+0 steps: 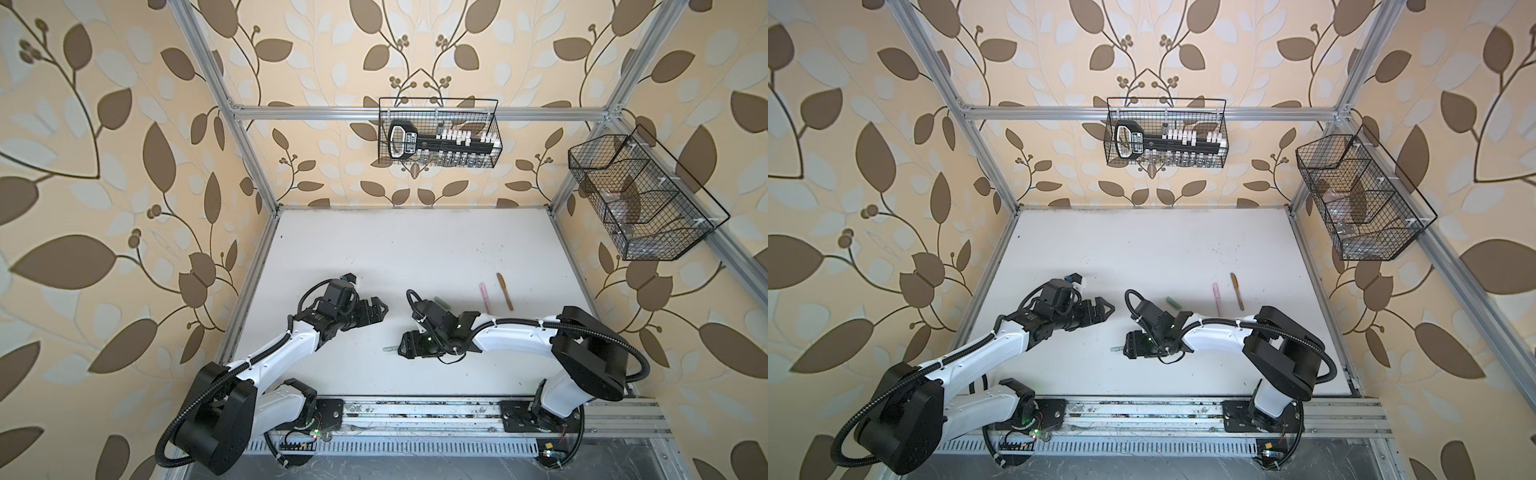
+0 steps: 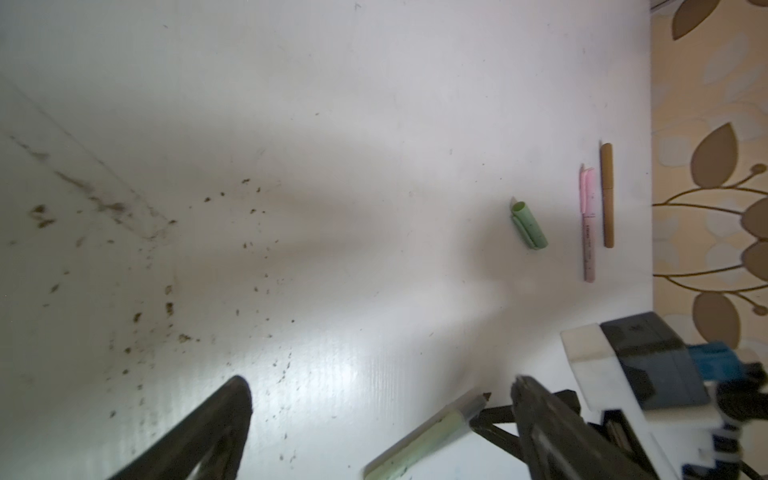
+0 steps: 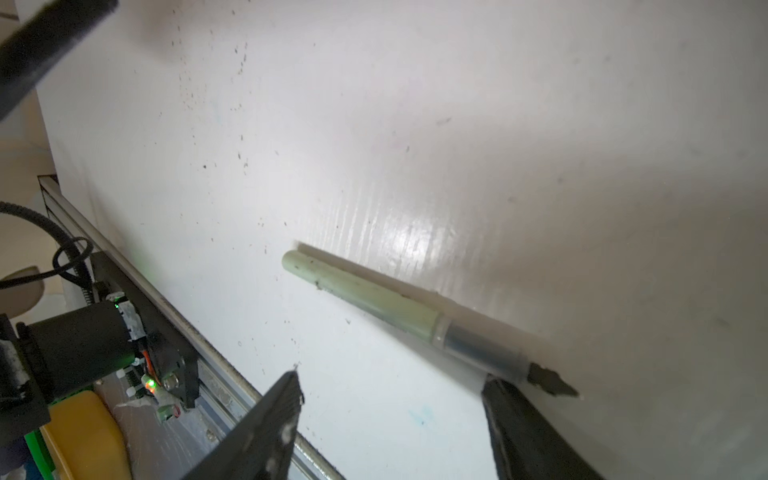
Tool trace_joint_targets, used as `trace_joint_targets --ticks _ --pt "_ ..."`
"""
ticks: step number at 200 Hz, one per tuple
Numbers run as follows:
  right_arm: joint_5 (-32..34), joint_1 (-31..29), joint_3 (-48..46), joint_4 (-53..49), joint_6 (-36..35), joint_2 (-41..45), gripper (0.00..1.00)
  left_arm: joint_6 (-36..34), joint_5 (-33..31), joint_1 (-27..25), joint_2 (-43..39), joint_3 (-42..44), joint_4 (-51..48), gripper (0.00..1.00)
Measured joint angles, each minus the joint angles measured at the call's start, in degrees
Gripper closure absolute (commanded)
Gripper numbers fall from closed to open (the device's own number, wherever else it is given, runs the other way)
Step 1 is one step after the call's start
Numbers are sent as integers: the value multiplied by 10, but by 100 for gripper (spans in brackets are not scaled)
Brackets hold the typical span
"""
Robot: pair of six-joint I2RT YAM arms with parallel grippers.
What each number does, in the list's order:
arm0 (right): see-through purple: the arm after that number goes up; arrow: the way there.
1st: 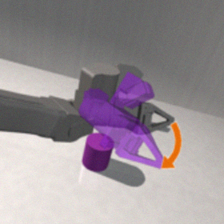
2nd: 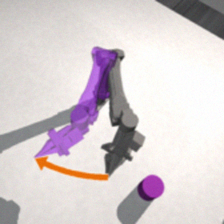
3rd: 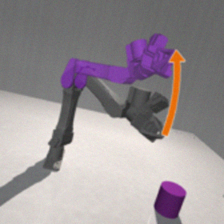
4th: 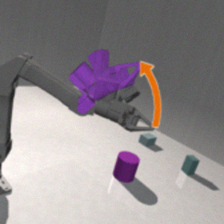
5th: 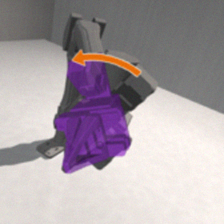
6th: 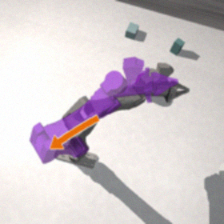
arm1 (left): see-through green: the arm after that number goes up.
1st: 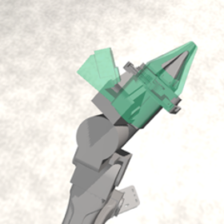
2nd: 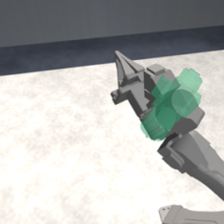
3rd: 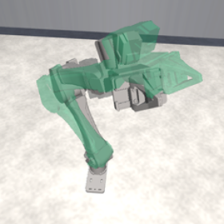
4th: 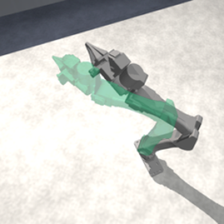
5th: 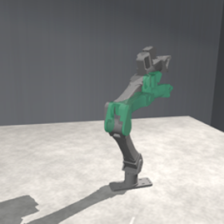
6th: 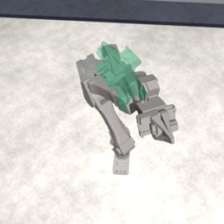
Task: Insert the pens into the pen caps
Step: 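Grasp the pale green pen barrel with the left gripper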
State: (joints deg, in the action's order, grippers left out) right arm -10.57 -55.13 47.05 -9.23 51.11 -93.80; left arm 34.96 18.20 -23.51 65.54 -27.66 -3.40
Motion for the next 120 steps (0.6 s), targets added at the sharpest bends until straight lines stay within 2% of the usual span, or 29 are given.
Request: trace_joint_targets --ticks 21,69,99,120 --pt "6 15 -14 16 3 9 28 0 13 -28 18 13 18 5" --pt "1 38 -36 43 3 21 30 -28 11 -104 47 7 -16 10" --pt "-4 51 -36 54 1 17 30 -43 12 -122 47 7 -35 11" --pt "-4 81 -45 59 -4 25 31 -59 10 -134 52 0 -56 12"
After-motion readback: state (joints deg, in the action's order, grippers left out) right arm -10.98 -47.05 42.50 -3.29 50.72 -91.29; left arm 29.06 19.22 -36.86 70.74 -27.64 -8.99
